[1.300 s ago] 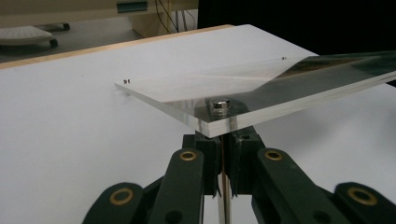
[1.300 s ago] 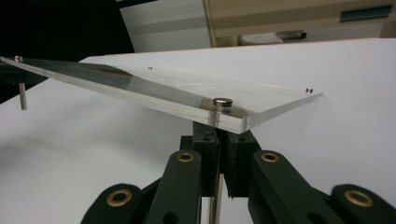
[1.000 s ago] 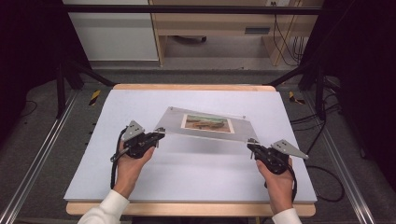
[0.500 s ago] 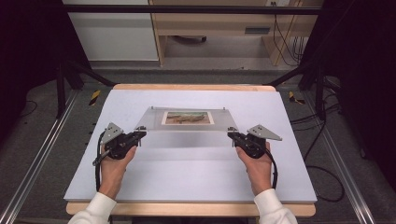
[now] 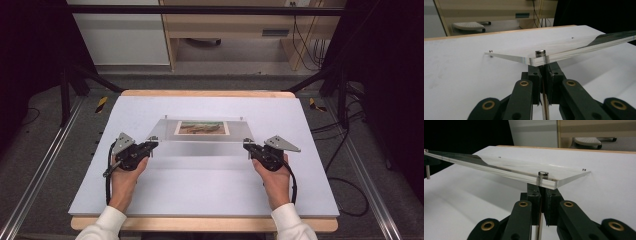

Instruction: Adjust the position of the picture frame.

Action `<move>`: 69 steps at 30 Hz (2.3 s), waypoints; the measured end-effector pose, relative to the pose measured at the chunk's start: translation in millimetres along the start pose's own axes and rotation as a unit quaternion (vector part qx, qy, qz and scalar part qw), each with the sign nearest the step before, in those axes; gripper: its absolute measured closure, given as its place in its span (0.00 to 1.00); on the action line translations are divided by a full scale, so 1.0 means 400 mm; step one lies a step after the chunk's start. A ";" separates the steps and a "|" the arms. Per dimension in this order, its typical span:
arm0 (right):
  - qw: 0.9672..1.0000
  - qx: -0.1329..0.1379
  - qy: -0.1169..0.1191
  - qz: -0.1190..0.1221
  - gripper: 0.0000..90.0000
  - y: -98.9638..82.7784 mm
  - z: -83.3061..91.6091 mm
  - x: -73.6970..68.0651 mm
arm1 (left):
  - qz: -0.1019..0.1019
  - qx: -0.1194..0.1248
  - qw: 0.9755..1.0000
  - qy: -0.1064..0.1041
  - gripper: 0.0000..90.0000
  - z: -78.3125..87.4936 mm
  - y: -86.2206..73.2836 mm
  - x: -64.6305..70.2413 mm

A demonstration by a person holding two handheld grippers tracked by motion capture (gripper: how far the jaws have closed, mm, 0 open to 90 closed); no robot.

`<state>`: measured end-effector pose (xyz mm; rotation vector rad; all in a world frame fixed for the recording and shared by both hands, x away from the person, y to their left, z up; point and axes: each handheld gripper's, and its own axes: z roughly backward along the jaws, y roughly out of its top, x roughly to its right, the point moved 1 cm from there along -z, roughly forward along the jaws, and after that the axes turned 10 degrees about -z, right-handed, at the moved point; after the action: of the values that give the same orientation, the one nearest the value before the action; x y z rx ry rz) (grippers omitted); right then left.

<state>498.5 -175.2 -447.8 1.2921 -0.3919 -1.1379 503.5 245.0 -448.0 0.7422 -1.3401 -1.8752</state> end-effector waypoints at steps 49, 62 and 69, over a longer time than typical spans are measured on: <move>0.995 -0.094 -0.029 0.014 0.94 -0.079 -0.009 0.015 | -0.016 -0.106 0.994 -0.003 0.93 -0.006 -0.070 0.040; 0.993 -0.108 -0.031 0.019 0.94 -0.093 -0.019 0.012 | -0.022 -0.117 0.993 0.003 0.93 -0.013 -0.082 0.036; 0.993 -0.112 -0.025 0.005 0.82 -0.095 -0.018 0.015 | -0.050 -0.121 0.991 0.017 0.80 -0.011 -0.083 0.039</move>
<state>490.2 -171.0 -486.0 1.0659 -0.2966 -1.1729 490.5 237.1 -481.7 0.7214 -1.0468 -2.0500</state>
